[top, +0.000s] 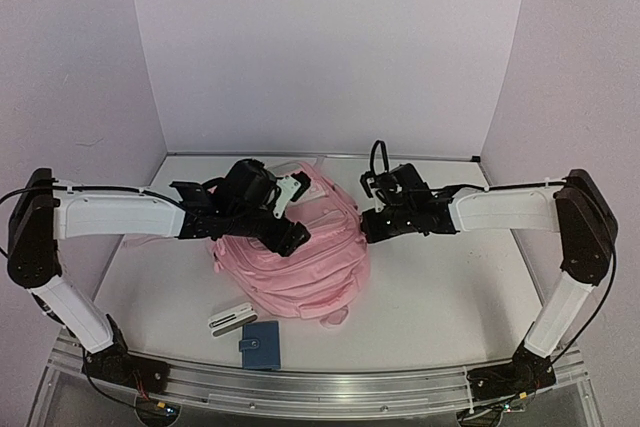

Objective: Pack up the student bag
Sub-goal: Zip the student bag at the center of the board.

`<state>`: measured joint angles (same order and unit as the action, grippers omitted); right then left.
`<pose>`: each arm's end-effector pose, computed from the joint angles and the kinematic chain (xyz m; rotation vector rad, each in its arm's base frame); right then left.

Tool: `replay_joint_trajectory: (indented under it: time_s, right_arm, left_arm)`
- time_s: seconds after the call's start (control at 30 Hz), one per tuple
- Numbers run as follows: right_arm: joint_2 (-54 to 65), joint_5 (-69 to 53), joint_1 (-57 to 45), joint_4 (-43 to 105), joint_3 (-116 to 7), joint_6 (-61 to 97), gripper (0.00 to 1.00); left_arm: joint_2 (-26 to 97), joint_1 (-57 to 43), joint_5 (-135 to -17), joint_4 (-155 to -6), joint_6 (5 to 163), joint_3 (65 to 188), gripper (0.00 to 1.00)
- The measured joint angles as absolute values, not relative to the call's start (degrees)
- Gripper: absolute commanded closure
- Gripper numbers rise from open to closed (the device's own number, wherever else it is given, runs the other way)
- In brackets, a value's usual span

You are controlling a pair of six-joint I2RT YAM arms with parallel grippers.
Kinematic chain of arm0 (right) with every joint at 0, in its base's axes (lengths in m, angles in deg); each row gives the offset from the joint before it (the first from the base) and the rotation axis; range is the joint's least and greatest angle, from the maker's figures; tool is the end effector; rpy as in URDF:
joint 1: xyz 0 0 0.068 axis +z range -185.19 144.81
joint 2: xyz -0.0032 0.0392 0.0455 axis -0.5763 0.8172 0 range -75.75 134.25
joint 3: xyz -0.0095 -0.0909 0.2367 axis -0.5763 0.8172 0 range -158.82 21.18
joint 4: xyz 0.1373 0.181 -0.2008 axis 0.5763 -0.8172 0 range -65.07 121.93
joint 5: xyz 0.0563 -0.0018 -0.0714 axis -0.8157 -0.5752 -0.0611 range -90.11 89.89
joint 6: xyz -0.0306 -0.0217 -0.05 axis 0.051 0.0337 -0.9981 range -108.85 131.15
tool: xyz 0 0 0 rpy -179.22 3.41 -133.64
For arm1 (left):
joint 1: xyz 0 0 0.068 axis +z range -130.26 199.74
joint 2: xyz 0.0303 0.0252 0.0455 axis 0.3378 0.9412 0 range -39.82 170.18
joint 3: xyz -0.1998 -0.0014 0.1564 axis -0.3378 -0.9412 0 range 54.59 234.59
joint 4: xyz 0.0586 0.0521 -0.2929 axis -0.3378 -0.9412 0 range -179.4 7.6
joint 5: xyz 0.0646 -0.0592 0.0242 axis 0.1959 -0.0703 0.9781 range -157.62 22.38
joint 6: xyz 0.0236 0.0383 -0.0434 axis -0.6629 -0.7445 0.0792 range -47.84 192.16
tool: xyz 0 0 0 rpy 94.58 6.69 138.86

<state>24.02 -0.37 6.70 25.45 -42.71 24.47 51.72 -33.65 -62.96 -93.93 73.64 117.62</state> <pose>0.3131 0.2810 0.1514 -0.5851 2.2882 0.4880 0.2430 -0.3205 0.1942 0.9677 2.0875 -0.4108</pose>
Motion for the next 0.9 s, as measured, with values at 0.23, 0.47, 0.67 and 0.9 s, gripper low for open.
replay_joint_trajectory:
  time_s: [0.23,0.47,0.67,0.9]
  right_arm:
    - [24.0,0.3,6.6,26.3,-41.0,26.4,1.0]
    - [24.0,1.1,6.0,26.3,-40.2,27.8,1.0]
    - [24.0,1.1,6.0,26.4,-40.0,28.5,1.0]
    - [23.9,1.1,6.0,26.5,-39.6,29.0,1.0]
  left_arm:
    - [43.7,-29.2,-59.5,-100.6,102.5,115.0,0.14]
    - [34.9,-26.1,-56.4,-104.8,121.3,106.1,0.29]
    - [30.4,-24.4,-57.4,-105.3,129.1,99.3,0.37]
    - [30.7,-22.3,-62.9,-100.7,132.6,95.6,0.31]
